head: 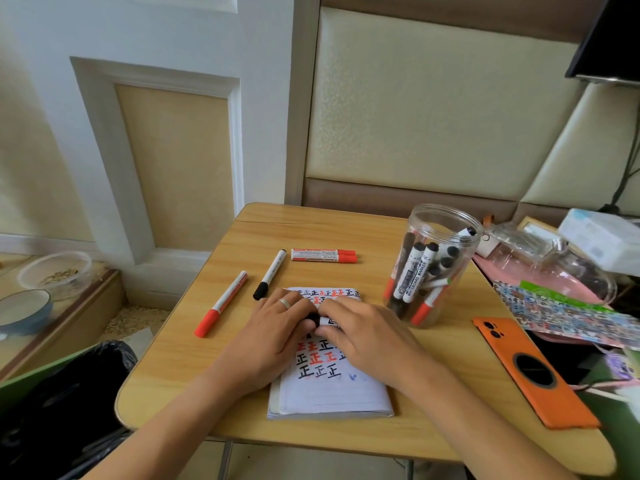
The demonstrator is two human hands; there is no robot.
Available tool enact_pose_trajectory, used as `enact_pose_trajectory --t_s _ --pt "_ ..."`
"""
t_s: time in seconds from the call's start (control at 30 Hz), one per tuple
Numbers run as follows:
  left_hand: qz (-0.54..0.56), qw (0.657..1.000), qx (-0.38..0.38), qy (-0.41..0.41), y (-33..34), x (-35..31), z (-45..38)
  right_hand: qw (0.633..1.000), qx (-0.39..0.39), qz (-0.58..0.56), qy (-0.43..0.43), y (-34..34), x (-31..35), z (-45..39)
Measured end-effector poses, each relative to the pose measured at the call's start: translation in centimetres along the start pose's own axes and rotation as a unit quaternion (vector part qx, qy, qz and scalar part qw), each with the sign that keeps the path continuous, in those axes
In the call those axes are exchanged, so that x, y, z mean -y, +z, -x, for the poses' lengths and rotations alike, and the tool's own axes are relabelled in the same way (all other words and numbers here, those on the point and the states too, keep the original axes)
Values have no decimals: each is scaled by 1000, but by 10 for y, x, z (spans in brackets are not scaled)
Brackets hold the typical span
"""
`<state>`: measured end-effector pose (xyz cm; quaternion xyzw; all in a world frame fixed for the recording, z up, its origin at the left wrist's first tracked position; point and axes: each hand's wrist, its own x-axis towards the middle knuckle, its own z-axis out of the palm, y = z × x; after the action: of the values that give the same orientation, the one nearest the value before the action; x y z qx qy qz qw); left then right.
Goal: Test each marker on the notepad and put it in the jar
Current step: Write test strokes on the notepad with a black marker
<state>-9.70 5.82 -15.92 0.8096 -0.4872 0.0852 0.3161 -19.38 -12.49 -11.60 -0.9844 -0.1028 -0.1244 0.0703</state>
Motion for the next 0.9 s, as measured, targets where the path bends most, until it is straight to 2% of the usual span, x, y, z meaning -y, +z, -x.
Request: enact_pose_trajectory --t_s 0.33,0.6,0.73,0.9 --pt "-52 998 1 -18 2 1 0 998 15 39 46 -2 19 -1" --pt "-37 998 11 -42 2 0 0 997 -14 37 69 0 7 3" --pt "-33 998 17 -54 0 -1 0 989 -48 -83 110 0 -3 7" --pt "-66 996 29 -43 1 -2 1 946 -122 -267 136 -7 -10 11"
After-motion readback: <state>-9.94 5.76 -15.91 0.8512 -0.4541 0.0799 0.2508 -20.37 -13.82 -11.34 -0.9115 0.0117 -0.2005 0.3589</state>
